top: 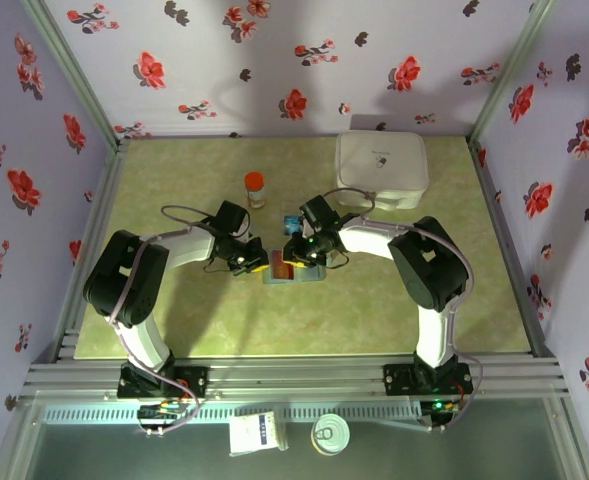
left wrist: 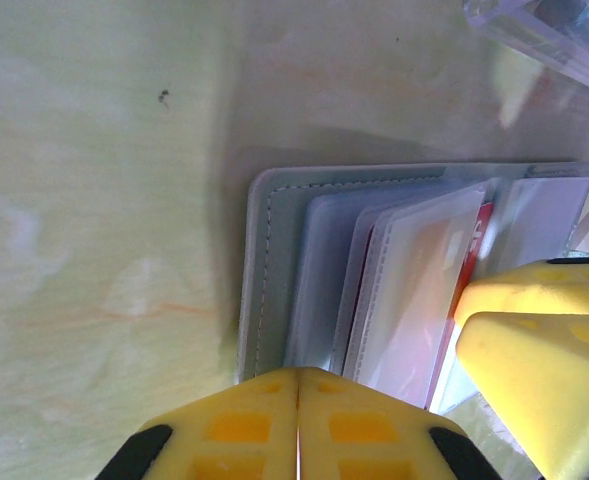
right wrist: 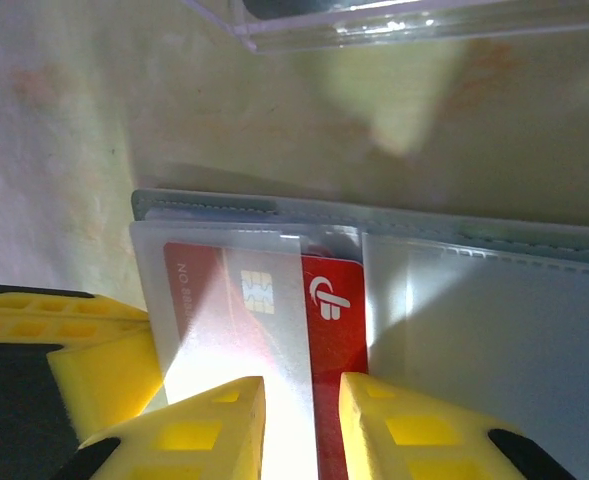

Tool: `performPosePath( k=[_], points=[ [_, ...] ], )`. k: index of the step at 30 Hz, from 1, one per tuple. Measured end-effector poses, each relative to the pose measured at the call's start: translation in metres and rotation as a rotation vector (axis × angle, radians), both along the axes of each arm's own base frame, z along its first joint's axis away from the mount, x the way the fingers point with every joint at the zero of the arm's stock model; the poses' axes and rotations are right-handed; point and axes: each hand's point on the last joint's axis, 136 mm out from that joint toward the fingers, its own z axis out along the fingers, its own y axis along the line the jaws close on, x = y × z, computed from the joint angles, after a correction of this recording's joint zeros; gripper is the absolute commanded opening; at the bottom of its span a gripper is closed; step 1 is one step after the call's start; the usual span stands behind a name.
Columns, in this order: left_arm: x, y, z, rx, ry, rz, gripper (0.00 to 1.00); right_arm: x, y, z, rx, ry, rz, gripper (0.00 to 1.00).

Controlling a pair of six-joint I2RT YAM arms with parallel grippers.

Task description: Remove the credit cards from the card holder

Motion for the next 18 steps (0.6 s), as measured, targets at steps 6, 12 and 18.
performPosePath(
  k=[6, 12, 18],
  points=[
    [-0.001, 0.000, 0.001, 0.003, 0.005, 0.000, 0.08, 0.002, -0.003, 0.003, -0.024, -0.026, 0.000, 0.29],
    [0.002, -0.001, 0.008, -0.003, -0.006, 0.000, 0.06, 0.004, -0.005, 0.013, -0.026, -0.052, -0.010, 0.29],
    [0.007, -0.006, 0.016, -0.014, -0.025, -0.005, 0.05, 0.004, -0.004, 0.015, -0.018, -0.052, -0.007, 0.30]
  ],
)
